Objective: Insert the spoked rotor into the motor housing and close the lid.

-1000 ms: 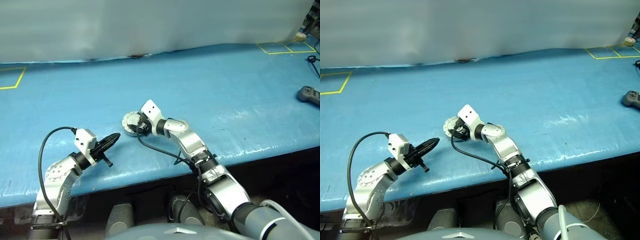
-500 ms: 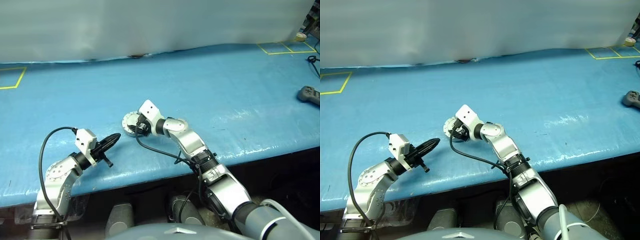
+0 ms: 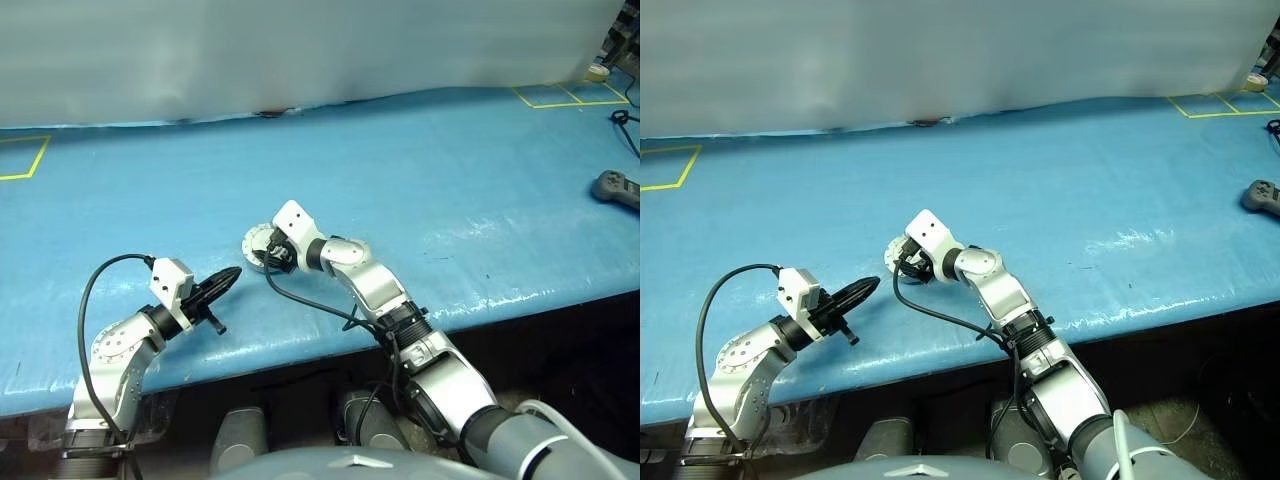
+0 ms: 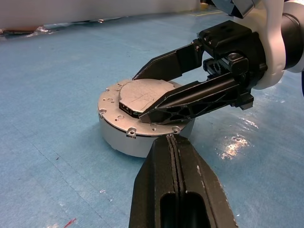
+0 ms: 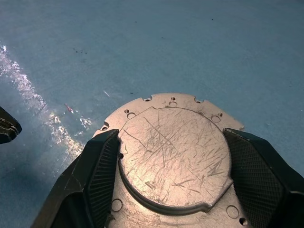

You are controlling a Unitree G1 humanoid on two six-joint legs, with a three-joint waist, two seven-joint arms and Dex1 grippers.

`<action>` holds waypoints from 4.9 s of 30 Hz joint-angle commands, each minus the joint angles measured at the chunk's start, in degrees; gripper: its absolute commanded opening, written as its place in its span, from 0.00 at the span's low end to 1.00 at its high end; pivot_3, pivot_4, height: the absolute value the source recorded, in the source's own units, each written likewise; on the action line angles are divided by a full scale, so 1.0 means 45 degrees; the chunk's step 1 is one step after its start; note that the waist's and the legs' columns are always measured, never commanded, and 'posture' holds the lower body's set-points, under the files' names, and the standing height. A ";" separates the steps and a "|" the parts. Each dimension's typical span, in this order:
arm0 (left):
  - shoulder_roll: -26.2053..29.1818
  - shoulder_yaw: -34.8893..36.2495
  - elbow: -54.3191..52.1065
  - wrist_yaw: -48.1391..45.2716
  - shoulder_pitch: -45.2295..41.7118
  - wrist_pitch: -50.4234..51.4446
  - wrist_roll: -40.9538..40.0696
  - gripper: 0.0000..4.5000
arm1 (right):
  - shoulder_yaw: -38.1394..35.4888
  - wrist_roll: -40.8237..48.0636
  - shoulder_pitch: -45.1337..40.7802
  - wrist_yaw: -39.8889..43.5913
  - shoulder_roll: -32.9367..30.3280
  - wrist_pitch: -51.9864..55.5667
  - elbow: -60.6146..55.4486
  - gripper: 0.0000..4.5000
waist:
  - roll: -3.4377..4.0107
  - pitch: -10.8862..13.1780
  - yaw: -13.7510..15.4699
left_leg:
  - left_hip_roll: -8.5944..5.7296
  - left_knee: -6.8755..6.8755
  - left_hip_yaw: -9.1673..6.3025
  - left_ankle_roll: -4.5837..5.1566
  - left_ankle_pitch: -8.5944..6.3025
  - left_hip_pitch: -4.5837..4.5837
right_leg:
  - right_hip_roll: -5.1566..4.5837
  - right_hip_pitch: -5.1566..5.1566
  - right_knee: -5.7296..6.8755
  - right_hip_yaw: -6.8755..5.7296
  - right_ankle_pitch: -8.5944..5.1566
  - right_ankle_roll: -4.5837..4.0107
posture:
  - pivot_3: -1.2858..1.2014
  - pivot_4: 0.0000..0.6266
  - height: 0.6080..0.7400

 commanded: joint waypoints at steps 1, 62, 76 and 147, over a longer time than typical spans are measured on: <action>0.0103 0.0079 -0.0150 -0.0025 -0.0100 -0.0080 -0.0031 0.00 | 0.0375 -0.0382 0.0325 0.0059 -0.0184 0.0126 0.0383 0.70 | 0.0000 0.0000 -0.0003 | 0.0000 0.0000 0.0000 0.0000 0.0000 0.0000 | 0.0000 0.0000 0.0000 0.0000 0.0000 0.0000 | 0.52 0.24 1.00; 0.1719 -0.2451 0.5877 -0.3060 -0.7050 0.1433 0.2663 0.00 | -0.0031 -0.0227 0.0512 -0.0278 -0.0272 0.0127 0.0437 0.70 | -0.0007 -0.0019 0.0061 | -0.0010 0.0001 -0.0021 0.0000 0.0001 0.0001 | 0.0002 0.0020 -0.0005 -0.0014 0.0021 0.0038 | 0.52 0.24 1.00; 0.1608 -0.3515 0.6642 -0.3624 -0.7746 0.1034 0.3849 0.00 | -0.0120 -0.0098 0.0666 -0.0190 -0.0336 0.0285 0.0203 0.70 | 0.0008 -0.0058 0.0217 | -0.0017 0.0017 -0.0022 0.0000 0.0001 0.0016 | -0.0002 0.0043 -0.0003 -0.0014 0.0022 0.0040 | 0.52 0.24 1.00; 0.1374 -0.3614 0.7413 -0.4305 -0.8210 0.0384 0.4326 0.00 | -0.8705 0.8647 0.2620 -0.3748 0.2632 0.8628 -0.4049 1.00 | 0.0010 -0.0057 0.0504 | -0.0019 0.0012 -0.0040 0.0001 0.0001 -0.0042 | -0.0005 0.0015 -0.0032 -0.0034 0.0024 0.0046 | 0.52 0.24 1.00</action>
